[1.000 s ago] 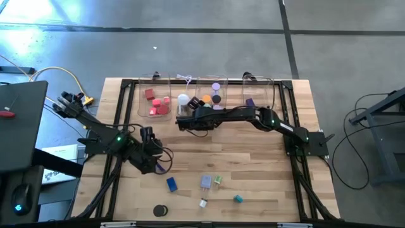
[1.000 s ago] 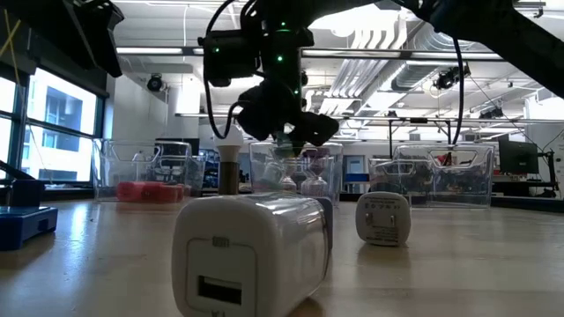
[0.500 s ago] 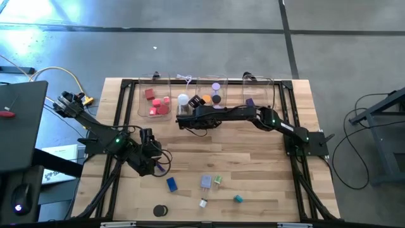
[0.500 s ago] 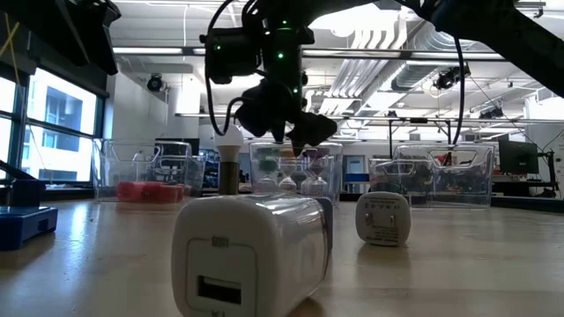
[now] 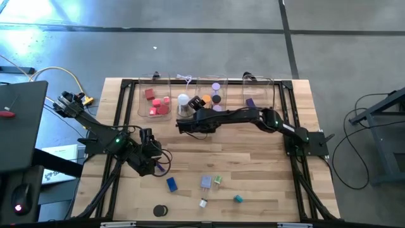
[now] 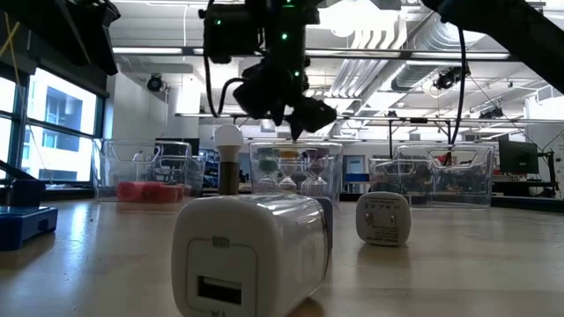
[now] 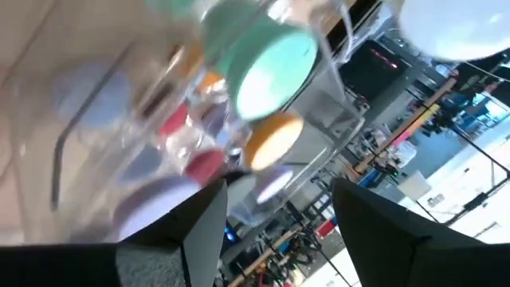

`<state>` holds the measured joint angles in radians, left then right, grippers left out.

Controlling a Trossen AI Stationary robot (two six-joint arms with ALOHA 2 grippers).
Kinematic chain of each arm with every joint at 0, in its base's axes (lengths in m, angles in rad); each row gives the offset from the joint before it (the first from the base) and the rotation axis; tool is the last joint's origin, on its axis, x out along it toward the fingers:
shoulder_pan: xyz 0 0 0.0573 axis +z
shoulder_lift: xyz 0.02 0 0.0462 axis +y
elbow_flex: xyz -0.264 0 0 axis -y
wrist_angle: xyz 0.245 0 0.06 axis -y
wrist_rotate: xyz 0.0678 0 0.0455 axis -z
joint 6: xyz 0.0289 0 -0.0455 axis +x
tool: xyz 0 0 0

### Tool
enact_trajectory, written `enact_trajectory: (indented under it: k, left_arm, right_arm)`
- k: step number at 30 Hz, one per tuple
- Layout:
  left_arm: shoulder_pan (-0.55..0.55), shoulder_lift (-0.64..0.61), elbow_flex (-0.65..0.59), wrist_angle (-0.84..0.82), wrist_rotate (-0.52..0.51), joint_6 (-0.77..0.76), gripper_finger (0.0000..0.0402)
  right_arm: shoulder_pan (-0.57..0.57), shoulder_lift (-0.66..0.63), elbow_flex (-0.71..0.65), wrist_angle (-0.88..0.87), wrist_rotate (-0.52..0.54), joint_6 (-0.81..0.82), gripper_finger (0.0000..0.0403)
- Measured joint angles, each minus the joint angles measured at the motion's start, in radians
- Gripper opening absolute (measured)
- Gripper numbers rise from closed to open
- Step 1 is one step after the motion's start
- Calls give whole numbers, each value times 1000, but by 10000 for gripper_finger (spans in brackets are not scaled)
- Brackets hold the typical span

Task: Pick & Place Office items
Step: Put the light blue digital clock into the right transparent bin

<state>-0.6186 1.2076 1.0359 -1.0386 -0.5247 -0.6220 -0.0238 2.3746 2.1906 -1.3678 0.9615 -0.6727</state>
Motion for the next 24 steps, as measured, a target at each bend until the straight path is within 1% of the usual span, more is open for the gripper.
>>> enact_trajectory:
  k: [4, 7, 11, 15, 19, 21, 24]
  left_arm:
    - [0, 0, 0, 0, 0, 0, 273]
    - [0, 0, 0, 2, 0, 0, 273]
    - [0, 0, 0, 3, 0, 0, 273]
    - [0, 0, 0, 2, 0, 0, 273]
    - [0, 0, 0, 2, 0, 0, 273]
    - [0, 0, 0, 1, 0, 0, 273]
    - [0, 0, 0, 1, -2, 1, 273]
  right_arm:
    - [6, -34, -1, -20, 35, 17, 217]
    - [14, -72, 0, -42, 106, 58, 217]
    - [25, -140, 0, -77, 161, 188, 217]
    - [44, -233, 0, -135, 129, 389, 217]
    - [71, -333, 1, -198, 38, 656, 217]
    - [80, -381, 1, -200, -63, 795, 217]
    - [95, -457, 2, -201, -273, 968, 217]
